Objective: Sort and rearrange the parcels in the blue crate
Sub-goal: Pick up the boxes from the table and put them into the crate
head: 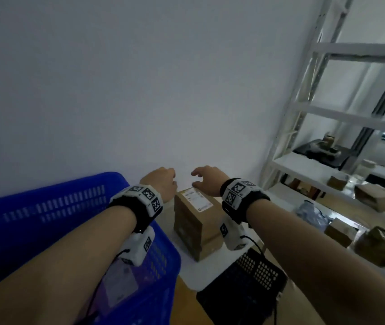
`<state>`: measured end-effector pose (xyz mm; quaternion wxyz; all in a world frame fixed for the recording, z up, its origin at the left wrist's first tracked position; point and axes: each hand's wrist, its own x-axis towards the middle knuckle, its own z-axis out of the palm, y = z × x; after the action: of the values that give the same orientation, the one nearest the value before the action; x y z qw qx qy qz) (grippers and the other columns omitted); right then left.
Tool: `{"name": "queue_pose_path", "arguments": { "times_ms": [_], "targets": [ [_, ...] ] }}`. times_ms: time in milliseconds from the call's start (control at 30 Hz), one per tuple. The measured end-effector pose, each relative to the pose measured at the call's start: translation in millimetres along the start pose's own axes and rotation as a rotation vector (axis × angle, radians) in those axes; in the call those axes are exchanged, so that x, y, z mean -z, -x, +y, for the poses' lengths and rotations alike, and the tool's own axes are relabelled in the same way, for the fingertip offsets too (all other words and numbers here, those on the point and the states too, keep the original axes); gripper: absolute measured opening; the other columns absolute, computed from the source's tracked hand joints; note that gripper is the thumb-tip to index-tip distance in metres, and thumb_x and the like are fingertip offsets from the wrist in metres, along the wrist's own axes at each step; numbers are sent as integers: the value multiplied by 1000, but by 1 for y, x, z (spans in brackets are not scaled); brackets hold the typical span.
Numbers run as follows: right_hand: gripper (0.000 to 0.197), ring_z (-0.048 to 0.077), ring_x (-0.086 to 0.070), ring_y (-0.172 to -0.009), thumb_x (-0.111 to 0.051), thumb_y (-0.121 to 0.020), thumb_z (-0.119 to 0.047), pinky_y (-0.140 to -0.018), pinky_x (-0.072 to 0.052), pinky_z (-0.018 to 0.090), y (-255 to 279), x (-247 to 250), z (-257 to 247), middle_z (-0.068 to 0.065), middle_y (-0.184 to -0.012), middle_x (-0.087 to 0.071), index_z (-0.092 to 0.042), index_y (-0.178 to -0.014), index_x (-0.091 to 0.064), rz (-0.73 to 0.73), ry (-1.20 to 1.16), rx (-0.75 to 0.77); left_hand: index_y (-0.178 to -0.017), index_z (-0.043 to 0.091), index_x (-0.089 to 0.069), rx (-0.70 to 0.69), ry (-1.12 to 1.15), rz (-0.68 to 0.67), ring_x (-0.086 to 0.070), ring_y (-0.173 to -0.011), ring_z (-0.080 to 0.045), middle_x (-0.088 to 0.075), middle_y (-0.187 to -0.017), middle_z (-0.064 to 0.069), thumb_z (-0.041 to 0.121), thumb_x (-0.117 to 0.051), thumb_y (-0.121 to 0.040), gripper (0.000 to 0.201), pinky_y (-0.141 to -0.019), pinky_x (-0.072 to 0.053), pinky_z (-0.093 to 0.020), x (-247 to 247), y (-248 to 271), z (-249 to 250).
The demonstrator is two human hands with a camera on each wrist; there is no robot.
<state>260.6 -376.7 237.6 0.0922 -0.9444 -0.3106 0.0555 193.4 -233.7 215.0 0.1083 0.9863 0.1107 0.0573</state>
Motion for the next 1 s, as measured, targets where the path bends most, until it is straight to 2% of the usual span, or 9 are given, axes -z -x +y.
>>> {"name": "queue_pose_path", "arguments": {
  "times_ms": [133,267,367,533,700,733,833,933,1000],
  "targets": [
    [44,26,-48,-126,-47,-97,-29,-104,-41,36,-15,-13,72,8,-141,-48,-16,-139,-44,-99,-29,16,-123,10,-50,132,31,-112,-56,-111,-30,-54,-128,-12,29,-38,-98,34,-85,-45,-33,-43,-32,46],
    [45,26,-50,-125,-47,-97,-29,-102,-42,36,-36,-37,137,9,-141,-48,-14,-140,-43,-186,-80,4,-100,14,-56,221,154,-163,-63,-96,-27,-64,-116,-11,23,-41,-95,18,-73,-41,-26,-90,-55,71],
    [44,26,-52,-122,-47,-97,-28,-101,-43,35,-52,-59,177,9,-140,-50,-14,-138,-44,-211,-147,-16,-121,13,-58,320,242,-209,-63,-106,-28,-64,-122,-9,26,-40,-95,35,-85,-51,-31,-128,-68,77],
    [50,26,-51,-124,-51,-95,-30,-101,-43,35,-76,-101,222,10,-141,-49,-15,-142,-39,-263,-324,-110,-121,4,-52,597,424,-230,-57,-113,-31,-59,-124,-16,25,-44,-97,33,-92,-44,-31,-179,-72,83],
    [67,29,-41,-134,-55,-93,-37,-105,-40,37,-91,-138,234,15,-149,-37,-11,-148,-25,-308,-589,-184,-108,11,-57,901,944,-136,-54,-106,-29,-55,-114,-8,30,-49,-96,23,-97,-47,-42,-215,-74,83],
    [71,29,-39,-136,-57,-91,-37,-103,-40,36,-94,-144,233,15,-150,-36,-11,-148,-24,-311,-661,-200,-116,14,-54,950,1036,-152,-52,-106,-29,-51,-114,-7,31,-49,-97,26,-94,-47,-41,-219,-74,84],
    [69,29,-41,-134,-57,-92,-33,-104,-41,35,-101,-160,230,15,-148,-39,-11,-148,-24,-331,-867,-239,-146,22,-32,996,1152,-173,-46,-125,-31,-43,-142,-6,35,-49,-96,54,-92,-44,-41,-231,-75,82],
    [54,29,-48,-126,-50,-97,-26,-104,-42,38,-105,-171,226,14,-141,-47,-11,-145,-31,-335,-941,-239,-148,29,-29,991,1218,-175,-43,-131,-29,-39,-149,-2,39,-48,-96,56,-94,-43,-41,-245,-78,76],
    [49,28,-52,-117,-48,-98,-23,-94,-44,36,-107,-175,225,16,-135,-51,-12,-143,-34,-336,-965,-254,-146,29,-34,996,1265,-144,-45,-130,-28,-44,-147,-4,36,-49,-96,52,-95,-43,-40,-247,-77,75]
  ]
}}
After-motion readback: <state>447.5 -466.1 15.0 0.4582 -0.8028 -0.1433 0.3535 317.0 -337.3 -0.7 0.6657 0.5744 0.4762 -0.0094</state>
